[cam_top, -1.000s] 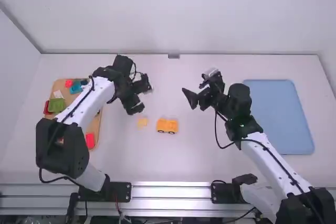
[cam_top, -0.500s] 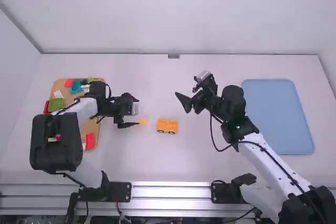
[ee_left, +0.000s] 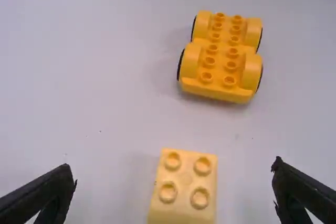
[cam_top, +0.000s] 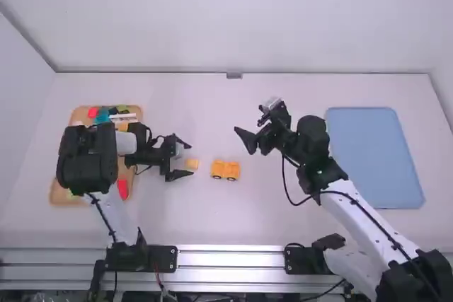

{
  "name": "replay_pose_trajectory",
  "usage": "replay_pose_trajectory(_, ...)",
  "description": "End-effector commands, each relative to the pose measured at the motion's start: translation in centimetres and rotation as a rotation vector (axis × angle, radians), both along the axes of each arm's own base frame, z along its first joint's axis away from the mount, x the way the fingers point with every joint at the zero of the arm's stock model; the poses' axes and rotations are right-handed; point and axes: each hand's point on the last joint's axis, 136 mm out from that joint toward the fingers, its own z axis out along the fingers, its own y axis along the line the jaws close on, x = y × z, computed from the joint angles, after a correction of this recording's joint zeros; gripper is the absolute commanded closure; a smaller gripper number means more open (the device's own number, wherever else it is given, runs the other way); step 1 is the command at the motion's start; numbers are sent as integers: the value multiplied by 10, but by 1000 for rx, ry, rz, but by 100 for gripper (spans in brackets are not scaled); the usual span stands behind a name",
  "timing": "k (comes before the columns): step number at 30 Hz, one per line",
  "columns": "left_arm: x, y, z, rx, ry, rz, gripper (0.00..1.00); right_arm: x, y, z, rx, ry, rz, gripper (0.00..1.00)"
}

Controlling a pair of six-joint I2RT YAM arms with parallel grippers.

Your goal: Assemble lego blocks to make yellow taxi

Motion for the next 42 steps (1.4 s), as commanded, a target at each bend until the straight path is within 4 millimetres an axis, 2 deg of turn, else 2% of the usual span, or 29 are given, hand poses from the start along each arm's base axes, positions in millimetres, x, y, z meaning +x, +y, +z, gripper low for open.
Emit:
replay_pose_trajectory(1, -2, -3, -1, -9, -55, -52, 1, -5, 2, 2, 4, -7, 11, 2)
replay_pose_trajectory(5, -7, 0, -12, 37, -42, -63, 3, -4, 3, 1, 4, -5, 13, 2)
replay_pose_trajectory(6, -9, 0, -15, 49, -39, -67, 0, -3, 2, 0, 3, -3, 10, 2)
replay_pose_trajectory(14, -16, -2, -20, 56, -24, -73, 3, 4, -1, -6, 7, 15, -6, 2)
replay_pose_trajectory(17, -19, -4, -22, 62, -26, -82, 19, 7, 1, -8, 8, 10, -3, 2)
replay_pose_trajectory(19, -21, -4, -24, 62, -27, -80, 35, 7, 6, -9, 7, 7, 8, 2)
replay_pose_trajectory(20, -21, -4, -24, 61, -29, -79, 38, 7, 7, -10, 8, 5, 12, 2)
replay_pose_trajectory(26, -24, -5, -27, 56, -41, -77, 46, 10, 12, -12, 12, -5, 21, 2)
replay_pose_trajectory(27, -24, -7, -26, 51, -45, -82, 58, 10, 12, -11, 12, -7, 20, 2)
replay_pose_trajectory(31, -20, -10, -16, -10, -73, -72, 70, 10, 11, -11, 11, -6, 16, 2)
replay_pose_trajectory(34, -19, -11, -13, -25, -88, -72, 64, 13, 7, -11, 12, -5, 7, 2)
replay_pose_trajectory(37, -18, -12, -13, -23, -95, -75, 65, 13, 6, -14, 8, 6, 4, 2)
replay_pose_trajectory(42, -14, -18, 10, -121, -96, -70, 67, 6, 3, -39, -99, 38, 31, 2)
